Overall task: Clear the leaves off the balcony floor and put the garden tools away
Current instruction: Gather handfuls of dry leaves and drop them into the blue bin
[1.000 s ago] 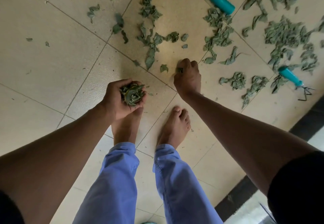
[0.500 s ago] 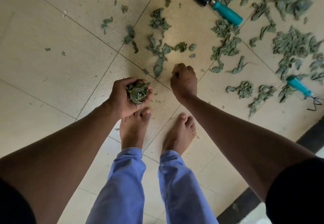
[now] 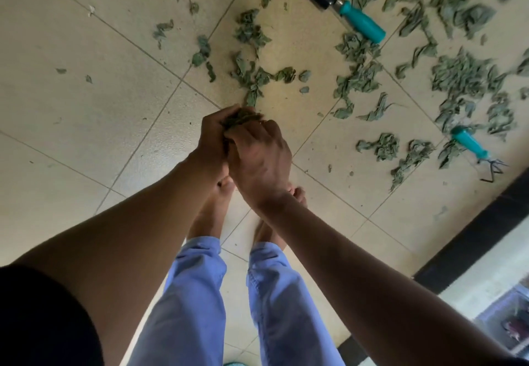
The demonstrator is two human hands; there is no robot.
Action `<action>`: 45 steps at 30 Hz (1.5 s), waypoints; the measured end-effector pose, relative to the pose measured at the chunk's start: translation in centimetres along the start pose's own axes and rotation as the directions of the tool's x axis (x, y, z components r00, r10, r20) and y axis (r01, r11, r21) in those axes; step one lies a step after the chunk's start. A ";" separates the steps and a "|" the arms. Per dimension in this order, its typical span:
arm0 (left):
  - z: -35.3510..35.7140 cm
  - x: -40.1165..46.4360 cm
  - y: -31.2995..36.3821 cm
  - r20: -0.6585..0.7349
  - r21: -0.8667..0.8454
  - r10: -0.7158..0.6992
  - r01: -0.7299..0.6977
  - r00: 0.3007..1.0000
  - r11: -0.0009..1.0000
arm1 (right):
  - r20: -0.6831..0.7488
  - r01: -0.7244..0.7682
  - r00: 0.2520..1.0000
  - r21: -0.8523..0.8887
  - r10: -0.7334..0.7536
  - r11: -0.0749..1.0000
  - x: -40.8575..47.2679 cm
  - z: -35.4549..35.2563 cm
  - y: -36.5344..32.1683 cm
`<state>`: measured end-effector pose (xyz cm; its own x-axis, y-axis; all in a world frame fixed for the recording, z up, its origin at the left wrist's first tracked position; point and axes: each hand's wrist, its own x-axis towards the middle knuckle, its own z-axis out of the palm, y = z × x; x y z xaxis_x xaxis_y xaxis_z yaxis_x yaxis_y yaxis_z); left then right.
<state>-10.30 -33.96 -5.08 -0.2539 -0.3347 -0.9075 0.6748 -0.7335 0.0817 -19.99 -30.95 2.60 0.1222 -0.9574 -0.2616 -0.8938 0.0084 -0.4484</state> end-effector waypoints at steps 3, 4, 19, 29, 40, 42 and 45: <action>0.9 -1.1 0.3 0.095 -0.079 -0.022 0.029 0.995 0.996 | 0.031 0.038 0.999 -0.079 -0.036 0.996 0.6 0.5 1.0; 1.1 -1.3 0.4 0.064 -0.084 -0.006 0.012 0.998 0.996 | 0.045 0.051 0.998 -0.086 -0.047 0.995 0.8 0.5 1.2; 1.7 0.2 2.7 0.031 -0.229 -0.040 0.046 0.999 0.972 | 0.035 -0.290 0.954 -0.126 0.296 0.949 11.5 0.5 10.2; 0.2 -0.7 2.3 0.026 -0.280 -0.067 0.072 0.997 0.957 | 0.107 -0.189 0.974 -0.121 0.202 0.975 12.0 0.9 12.3; 0.5 -1.9 1.9 -0.026 -0.222 -0.007 0.001 1.000 0.975 | -0.021 0.001 1.000 0.435 0.009 0.900 3.2 -4.3 2.6; 1.0 -2.4 1.8 -0.017 -0.212 0.001 -0.005 1.000 0.977 | -0.018 0.073 0.997 0.357 -0.071 0.931 2.4 -3.1 1.2; 1.0 -2.6 1.6 0.008 -0.198 -0.012 0.013 1.000 0.980 | 0.031 0.179 0.982 0.138 -0.185 0.974 2.4 -1.0 0.7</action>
<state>-9.23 -34.86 -2.20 -0.2670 -0.3304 -0.9053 0.7955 -0.6058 -0.0135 -20.80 -33.49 2.52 0.2988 -0.9330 -0.2006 -0.7890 -0.1233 -0.6019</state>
